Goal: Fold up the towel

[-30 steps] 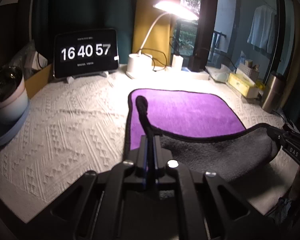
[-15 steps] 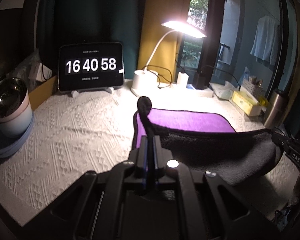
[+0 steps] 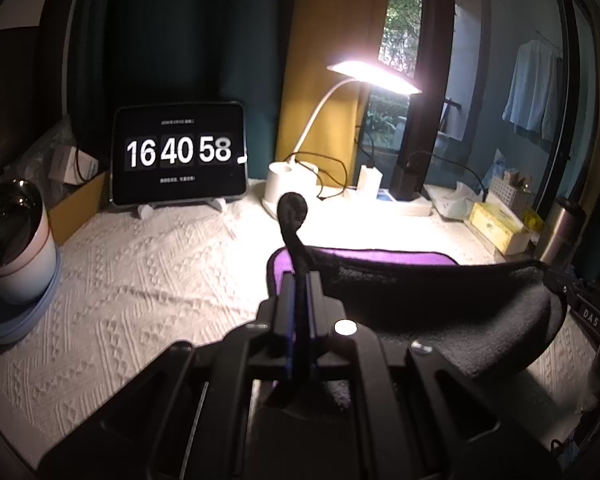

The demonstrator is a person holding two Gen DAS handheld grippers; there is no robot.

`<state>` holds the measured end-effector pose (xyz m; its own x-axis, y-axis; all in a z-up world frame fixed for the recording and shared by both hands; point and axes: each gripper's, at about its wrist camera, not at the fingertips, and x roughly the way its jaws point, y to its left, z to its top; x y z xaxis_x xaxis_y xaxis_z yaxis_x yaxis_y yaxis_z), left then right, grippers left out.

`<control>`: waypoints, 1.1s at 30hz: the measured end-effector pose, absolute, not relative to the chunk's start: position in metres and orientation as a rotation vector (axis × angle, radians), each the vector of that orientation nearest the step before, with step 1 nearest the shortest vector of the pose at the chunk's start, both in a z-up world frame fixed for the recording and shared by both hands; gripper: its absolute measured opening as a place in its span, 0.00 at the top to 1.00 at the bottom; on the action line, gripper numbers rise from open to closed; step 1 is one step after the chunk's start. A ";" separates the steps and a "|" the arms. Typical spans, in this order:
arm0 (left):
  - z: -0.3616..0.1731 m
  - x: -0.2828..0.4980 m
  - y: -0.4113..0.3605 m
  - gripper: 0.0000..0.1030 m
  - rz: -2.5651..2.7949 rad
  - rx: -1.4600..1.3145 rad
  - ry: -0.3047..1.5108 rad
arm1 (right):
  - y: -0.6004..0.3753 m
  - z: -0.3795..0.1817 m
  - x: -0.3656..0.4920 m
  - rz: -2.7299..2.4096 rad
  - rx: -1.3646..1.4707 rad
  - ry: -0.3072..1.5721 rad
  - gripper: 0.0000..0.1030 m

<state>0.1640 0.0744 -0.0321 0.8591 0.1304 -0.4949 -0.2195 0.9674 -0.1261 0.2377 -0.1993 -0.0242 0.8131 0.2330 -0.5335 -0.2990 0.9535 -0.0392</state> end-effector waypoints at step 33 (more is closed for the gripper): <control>-0.041 0.251 0.098 0.95 0.153 -0.172 0.488 | -0.171 -0.029 0.321 0.298 -0.161 0.560 0.95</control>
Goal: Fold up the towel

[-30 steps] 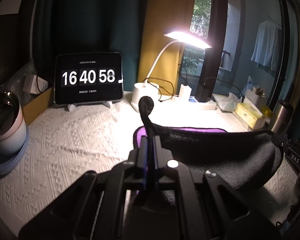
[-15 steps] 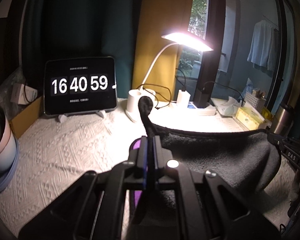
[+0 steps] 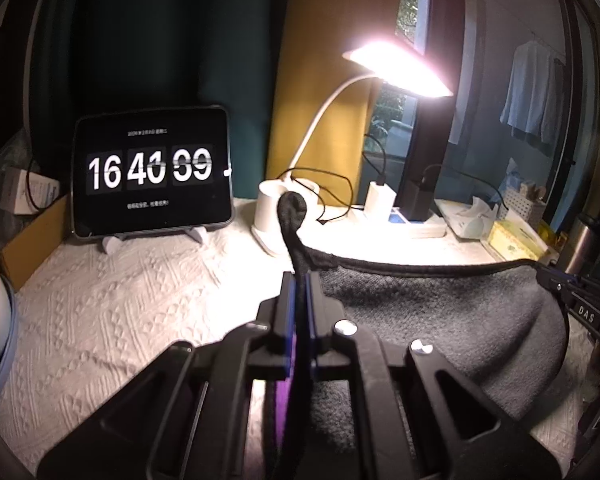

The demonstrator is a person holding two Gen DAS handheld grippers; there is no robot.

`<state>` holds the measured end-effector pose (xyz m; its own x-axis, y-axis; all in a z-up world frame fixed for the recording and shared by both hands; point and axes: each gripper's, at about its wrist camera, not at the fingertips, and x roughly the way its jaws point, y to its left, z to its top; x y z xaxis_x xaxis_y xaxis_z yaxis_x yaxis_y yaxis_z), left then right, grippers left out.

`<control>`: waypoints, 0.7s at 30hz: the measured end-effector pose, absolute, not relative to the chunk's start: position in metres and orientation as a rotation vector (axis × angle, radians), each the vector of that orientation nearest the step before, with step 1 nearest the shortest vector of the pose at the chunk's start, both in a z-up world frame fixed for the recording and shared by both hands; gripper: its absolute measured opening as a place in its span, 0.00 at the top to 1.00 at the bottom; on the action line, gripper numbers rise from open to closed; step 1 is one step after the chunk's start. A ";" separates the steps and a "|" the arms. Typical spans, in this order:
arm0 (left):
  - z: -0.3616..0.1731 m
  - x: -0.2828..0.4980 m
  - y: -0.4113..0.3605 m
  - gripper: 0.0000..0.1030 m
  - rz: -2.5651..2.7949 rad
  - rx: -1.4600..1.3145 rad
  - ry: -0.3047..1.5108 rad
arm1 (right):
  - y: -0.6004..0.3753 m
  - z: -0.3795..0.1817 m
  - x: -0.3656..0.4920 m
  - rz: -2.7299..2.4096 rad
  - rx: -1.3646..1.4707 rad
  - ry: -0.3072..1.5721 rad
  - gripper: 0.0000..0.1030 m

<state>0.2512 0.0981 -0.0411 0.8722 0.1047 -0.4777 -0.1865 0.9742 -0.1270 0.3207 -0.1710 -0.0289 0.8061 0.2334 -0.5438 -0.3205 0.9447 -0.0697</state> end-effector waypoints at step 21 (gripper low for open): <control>-0.074 0.317 0.115 0.95 0.155 -0.178 0.561 | -0.157 -0.052 0.375 0.310 -0.173 0.600 0.95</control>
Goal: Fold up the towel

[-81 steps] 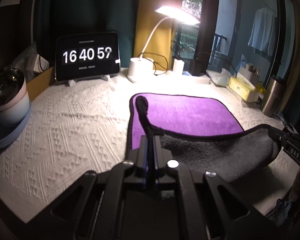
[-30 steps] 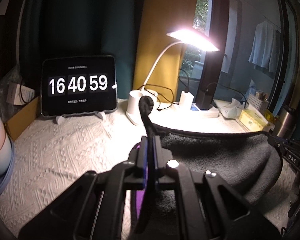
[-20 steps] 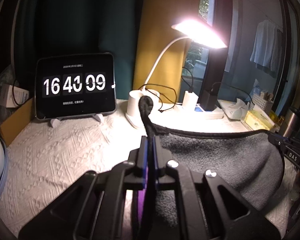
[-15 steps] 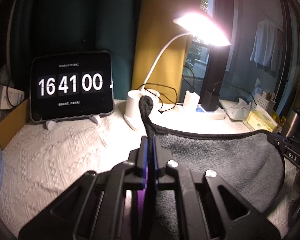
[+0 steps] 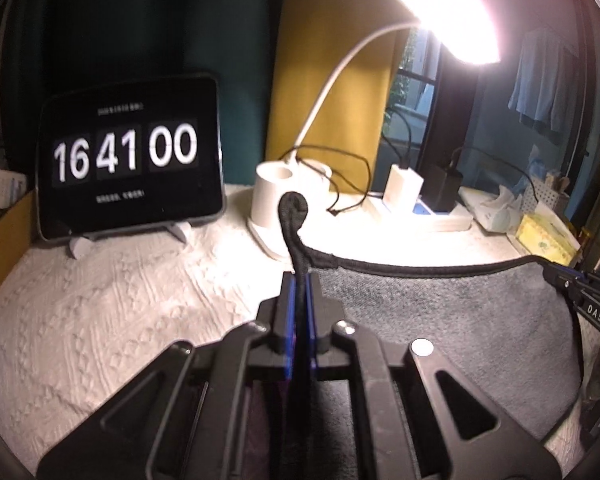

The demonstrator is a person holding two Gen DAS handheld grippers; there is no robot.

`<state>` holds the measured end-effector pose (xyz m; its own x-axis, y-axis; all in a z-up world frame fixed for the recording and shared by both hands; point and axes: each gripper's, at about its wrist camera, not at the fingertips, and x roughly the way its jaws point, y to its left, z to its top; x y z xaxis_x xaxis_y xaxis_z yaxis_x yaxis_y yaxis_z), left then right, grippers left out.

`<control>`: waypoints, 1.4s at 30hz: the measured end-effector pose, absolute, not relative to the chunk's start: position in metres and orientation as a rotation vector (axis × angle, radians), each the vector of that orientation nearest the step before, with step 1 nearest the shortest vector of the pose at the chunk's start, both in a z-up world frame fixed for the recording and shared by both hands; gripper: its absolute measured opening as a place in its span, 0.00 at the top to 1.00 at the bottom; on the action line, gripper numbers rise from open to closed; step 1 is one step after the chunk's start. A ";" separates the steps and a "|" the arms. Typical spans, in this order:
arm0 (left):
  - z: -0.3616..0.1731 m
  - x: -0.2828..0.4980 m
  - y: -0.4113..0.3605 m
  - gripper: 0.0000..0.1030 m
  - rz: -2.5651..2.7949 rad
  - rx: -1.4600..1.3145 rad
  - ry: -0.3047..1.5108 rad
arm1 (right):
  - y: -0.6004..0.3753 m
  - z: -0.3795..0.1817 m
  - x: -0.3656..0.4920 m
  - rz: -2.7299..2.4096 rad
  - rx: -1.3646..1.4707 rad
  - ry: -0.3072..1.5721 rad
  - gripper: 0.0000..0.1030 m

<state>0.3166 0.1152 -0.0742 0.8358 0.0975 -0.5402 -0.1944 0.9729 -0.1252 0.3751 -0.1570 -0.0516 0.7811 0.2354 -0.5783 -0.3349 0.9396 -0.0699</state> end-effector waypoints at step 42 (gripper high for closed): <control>-0.101 0.345 0.121 0.34 0.207 -0.186 0.819 | -0.155 -0.088 0.415 0.251 -0.187 0.811 0.57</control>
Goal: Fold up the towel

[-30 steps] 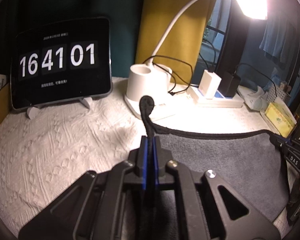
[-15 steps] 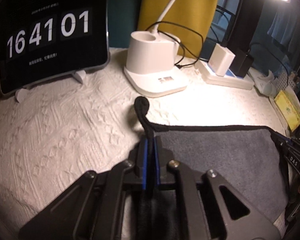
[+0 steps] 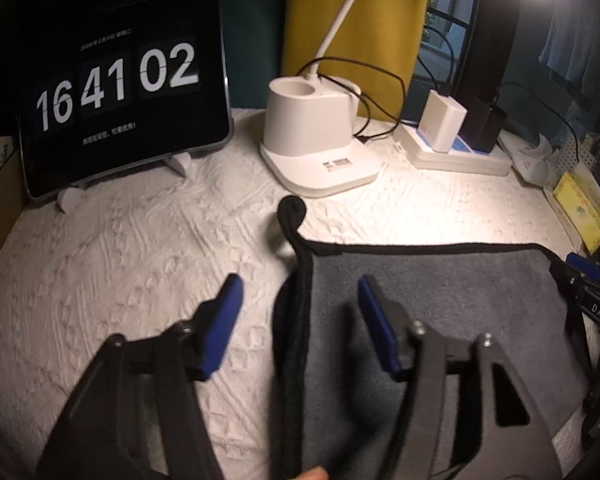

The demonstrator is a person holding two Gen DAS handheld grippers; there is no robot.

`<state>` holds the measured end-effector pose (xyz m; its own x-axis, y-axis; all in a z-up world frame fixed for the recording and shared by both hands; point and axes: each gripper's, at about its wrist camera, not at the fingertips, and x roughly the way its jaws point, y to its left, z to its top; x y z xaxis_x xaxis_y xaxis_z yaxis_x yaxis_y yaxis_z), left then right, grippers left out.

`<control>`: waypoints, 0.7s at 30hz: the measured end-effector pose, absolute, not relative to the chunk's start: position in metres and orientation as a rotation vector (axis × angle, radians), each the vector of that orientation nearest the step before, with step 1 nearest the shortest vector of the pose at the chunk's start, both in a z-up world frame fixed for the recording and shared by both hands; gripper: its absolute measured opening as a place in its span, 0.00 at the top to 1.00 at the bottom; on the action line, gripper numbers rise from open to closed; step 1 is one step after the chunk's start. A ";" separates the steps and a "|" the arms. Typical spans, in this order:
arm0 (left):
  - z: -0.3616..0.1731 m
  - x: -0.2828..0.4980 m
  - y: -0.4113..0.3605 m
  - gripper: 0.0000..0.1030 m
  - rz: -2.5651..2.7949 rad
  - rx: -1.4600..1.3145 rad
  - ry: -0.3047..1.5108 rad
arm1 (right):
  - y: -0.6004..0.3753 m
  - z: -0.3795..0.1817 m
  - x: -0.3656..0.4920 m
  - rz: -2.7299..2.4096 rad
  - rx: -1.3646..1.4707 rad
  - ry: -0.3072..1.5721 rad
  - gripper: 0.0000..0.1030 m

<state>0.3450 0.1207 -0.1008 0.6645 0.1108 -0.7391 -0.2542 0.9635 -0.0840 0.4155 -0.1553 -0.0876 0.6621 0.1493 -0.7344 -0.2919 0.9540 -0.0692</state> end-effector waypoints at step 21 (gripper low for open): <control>-0.063 0.281 0.111 0.29 0.172 -0.229 0.696 | -0.146 -0.061 0.352 0.300 -0.166 0.765 0.57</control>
<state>0.2815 0.1113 -0.0626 0.7548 0.0797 -0.6511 -0.2319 0.9609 -0.1512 0.3518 -0.1462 -0.0613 0.6818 0.2062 -0.7018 -0.3258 0.9446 -0.0390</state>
